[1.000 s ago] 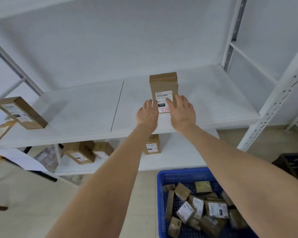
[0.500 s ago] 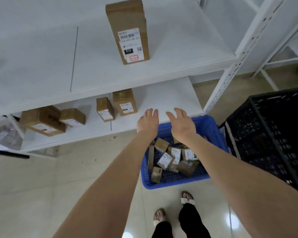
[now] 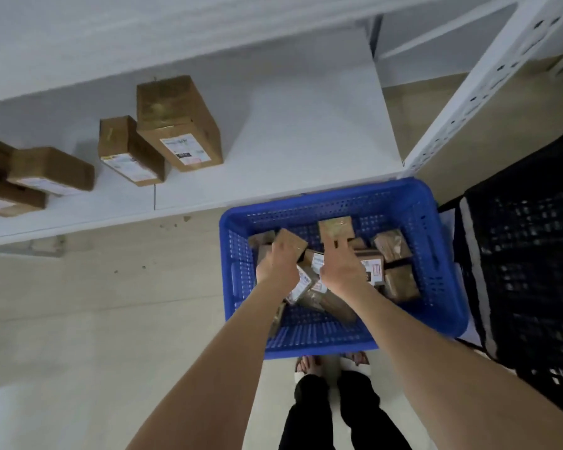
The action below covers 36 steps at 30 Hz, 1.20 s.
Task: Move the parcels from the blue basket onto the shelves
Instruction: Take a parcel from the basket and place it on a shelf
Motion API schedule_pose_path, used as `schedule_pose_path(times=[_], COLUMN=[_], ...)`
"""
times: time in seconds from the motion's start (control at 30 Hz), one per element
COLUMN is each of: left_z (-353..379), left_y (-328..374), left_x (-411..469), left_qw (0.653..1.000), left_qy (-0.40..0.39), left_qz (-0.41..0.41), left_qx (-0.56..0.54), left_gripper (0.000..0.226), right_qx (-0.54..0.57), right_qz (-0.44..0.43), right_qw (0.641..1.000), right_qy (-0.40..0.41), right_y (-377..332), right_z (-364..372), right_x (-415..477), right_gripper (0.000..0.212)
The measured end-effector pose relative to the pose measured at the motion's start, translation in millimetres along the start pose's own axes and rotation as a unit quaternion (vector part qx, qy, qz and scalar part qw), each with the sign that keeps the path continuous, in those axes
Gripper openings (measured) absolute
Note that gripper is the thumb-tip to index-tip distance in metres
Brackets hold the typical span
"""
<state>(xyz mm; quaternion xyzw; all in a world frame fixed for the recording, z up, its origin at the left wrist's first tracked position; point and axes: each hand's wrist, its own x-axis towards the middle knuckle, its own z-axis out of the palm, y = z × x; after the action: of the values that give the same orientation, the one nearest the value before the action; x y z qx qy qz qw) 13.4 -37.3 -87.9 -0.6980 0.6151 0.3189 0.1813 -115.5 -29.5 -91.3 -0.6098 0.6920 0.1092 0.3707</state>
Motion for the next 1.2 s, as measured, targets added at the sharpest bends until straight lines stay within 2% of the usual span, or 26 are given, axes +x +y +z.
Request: schedule_pose_path(times=[0.13, 0.23, 0.37, 0.5, 0.57, 0.67, 0.8, 0.9, 1.0, 1.1, 1.2], left_z=[60, 96, 138, 168, 176, 176, 158, 129, 82, 26, -27], left_y=[-18, -37, -60, -71, -71, -68, -68, -64, -50, -35, -26], left_x=[82, 145, 224, 279, 290, 282, 237, 191, 137, 78, 25], left_qw=[0.999, 0.998, 0.996, 0.996, 0.992, 0.979, 0.941, 0.910, 0.880, 0.854, 0.847], left_qy=[-0.022, -0.013, -0.003, 0.011, -0.006, -0.021, -0.006, 0.038, 0.060, 0.079, 0.075], left_qz=[-0.019, -0.029, -0.035, -0.052, -0.061, -0.089, -0.123, -0.134, -0.151, -0.158, -0.147], left_qx=[-0.029, -0.060, -0.085, -0.078, -0.113, -0.182, -0.314, -0.391, -0.447, -0.490, -0.505], left_gripper=[0.053, 0.056, 0.061, 0.059, 0.069, 0.078, 0.088, 0.071, 0.064, 0.052, 0.048], right_qx=[0.094, 0.192, 0.375, 0.495, 0.536, 0.587, 0.622, 0.642, 0.638, 0.642, 0.647], right_qz=[0.037, 0.074, 0.119, 0.158, 0.175, 0.191, 0.183, 0.194, 0.198, 0.192, 0.181], right_qw=[0.995, 0.978, 0.918, 0.851, 0.822, 0.780, 0.758, 0.740, 0.743, 0.742, 0.739], right_qy=[-0.015, -0.033, -0.040, -0.069, -0.085, -0.102, -0.076, -0.059, -0.042, -0.033, -0.041], right_y=[22, 34, 36, 37, 39, 40, 37, 28, 15, 1, -13], right_z=[66, 111, 161, 198, 209, 207, 177, 132, 80, 30, -18], right_x=[76, 133, 199, 248, 263, 261, 224, 180, 129, 74, 19], right_gripper=[0.071, 0.069, 0.068, 0.073, 0.062, 0.044, 0.035, 0.027, 0.015, 0.019, 0.034])
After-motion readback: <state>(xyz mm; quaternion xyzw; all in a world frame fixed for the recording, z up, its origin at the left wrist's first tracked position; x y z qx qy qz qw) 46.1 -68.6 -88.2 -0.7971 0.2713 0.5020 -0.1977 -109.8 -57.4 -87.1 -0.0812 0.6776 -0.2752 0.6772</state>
